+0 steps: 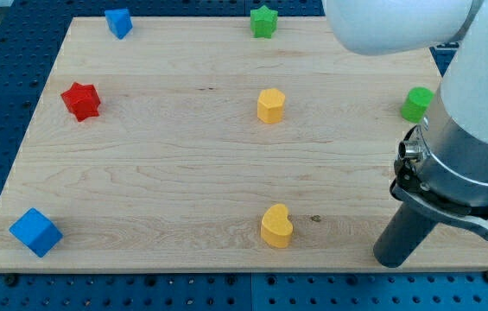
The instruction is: Slightly move the yellow heart towards up
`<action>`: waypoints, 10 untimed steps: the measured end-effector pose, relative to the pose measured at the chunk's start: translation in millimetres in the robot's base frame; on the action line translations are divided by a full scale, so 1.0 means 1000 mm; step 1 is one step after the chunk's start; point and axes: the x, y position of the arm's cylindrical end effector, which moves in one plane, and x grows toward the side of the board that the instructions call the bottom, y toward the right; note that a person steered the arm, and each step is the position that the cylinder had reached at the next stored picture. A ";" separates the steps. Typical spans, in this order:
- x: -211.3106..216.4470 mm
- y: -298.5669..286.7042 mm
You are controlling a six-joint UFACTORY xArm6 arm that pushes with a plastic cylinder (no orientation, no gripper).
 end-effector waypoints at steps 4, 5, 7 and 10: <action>-0.004 -0.128; -0.015 -0.145; -0.008 -0.102; -0.024 -0.135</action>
